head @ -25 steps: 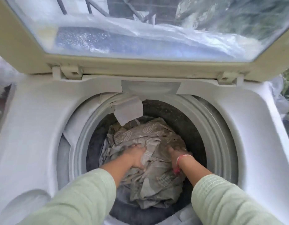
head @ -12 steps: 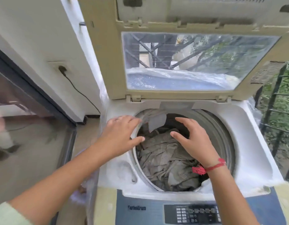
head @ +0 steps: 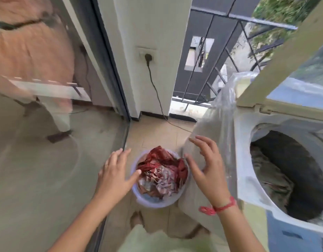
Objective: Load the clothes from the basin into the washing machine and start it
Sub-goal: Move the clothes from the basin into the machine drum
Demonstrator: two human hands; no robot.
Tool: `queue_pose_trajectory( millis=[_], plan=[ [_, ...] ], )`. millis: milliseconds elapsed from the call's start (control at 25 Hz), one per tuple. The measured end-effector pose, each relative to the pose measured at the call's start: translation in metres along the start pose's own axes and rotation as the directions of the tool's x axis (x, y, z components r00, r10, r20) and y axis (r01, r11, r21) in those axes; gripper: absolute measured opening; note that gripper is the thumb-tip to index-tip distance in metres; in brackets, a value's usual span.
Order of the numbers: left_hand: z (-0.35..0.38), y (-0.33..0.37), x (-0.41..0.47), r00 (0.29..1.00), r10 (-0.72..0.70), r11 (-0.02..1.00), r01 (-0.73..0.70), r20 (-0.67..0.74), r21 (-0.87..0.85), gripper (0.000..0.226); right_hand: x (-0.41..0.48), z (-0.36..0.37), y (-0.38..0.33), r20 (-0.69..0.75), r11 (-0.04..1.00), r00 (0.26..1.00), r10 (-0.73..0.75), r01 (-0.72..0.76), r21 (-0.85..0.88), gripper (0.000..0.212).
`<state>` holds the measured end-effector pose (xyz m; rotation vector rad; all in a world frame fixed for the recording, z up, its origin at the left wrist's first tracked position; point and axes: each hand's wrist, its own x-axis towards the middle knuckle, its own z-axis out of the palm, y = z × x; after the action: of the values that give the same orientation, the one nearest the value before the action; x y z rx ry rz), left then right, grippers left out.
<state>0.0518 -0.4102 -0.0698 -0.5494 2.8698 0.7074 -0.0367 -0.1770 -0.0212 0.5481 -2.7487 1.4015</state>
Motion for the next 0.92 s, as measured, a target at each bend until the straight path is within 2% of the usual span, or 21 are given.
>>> queue_pose_trajectory(
  millis=[80, 160, 320, 400, 480, 560, 640, 720, 760, 840, 920],
  plan=[
    [0.031, -0.050, 0.006, 0.973, -0.117, 0.992, 0.106, 0.197, 0.065, 0.086, -0.003, 0.063, 0.022, 0.138, 0.999, 0.990, 0.033, -0.027, -0.045, 0.033],
    [0.077, -0.093, 0.014, 0.920, -0.188, 0.981, 0.158, 0.344, 0.113, 0.090, -0.019, 0.123, 0.070, 0.272, 0.978, 0.946, 0.174, -0.135, -0.156, 0.042],
    [0.190, -0.153, 0.045, 0.869, -0.167, 0.979, 0.091, 0.466, 0.182, 0.082, -0.055, 0.211, 0.189, 0.326, 0.842, 0.842, 0.431, -0.245, -0.480, 0.062],
    [0.246, -0.168, 0.064, 0.883, -0.104, 0.989, 0.044, 0.457, 0.141, 0.075, -0.059, 0.236, 0.239, 0.304, 0.716, 0.787, 0.537, -0.234, -0.658, 0.078],
    [0.295, -0.173, 0.085, 0.906, -0.035, 0.993, -0.016, 0.423, 0.117, 0.072, -0.044, 0.253, 0.285, 0.267, 0.630, 0.811, 0.521, -0.153, -0.762, 0.089],
    [0.337, -0.171, 0.100, 0.913, 0.015, 0.992, -0.065, 0.409, 0.107, 0.071, -0.022, 0.264, 0.334, 0.270, 0.547, 0.818, 0.508, -0.064, -0.835, 0.090],
    [0.361, -0.165, 0.106, 0.912, 0.020, 0.994, -0.061, 0.410, 0.089, 0.071, 0.003, 0.265, 0.369, 0.301, 0.477, 0.750, 0.588, -0.021, -0.879, 0.084],
    [0.373, -0.159, 0.108, 0.907, 0.016, 0.995, -0.054, 0.421, 0.078, 0.071, 0.015, 0.262, 0.388, 0.312, 0.502, 0.704, 0.638, -0.073, -0.862, 0.058],
    [0.376, -0.156, 0.107, 0.905, 0.015, 0.996, -0.052, 0.425, 0.074, 0.071, 0.016, 0.259, 0.389, 0.297, 0.543, 0.713, 0.635, -0.139, -0.828, 0.049],
    [0.376, -0.149, 0.103, 0.903, 0.021, 0.996, -0.054, 0.429, 0.064, 0.069, 0.010, 0.251, 0.380, 0.205, 0.625, 0.776, 0.596, -0.288, -0.726, 0.045],
    [0.372, -0.142, 0.105, 0.913, 0.036, 0.998, -0.052, 0.407, 0.027, 0.067, -0.002, 0.239, 0.359, 0.039, 0.710, 0.830, 0.557, -0.451, -0.541, 0.044]
  ],
)
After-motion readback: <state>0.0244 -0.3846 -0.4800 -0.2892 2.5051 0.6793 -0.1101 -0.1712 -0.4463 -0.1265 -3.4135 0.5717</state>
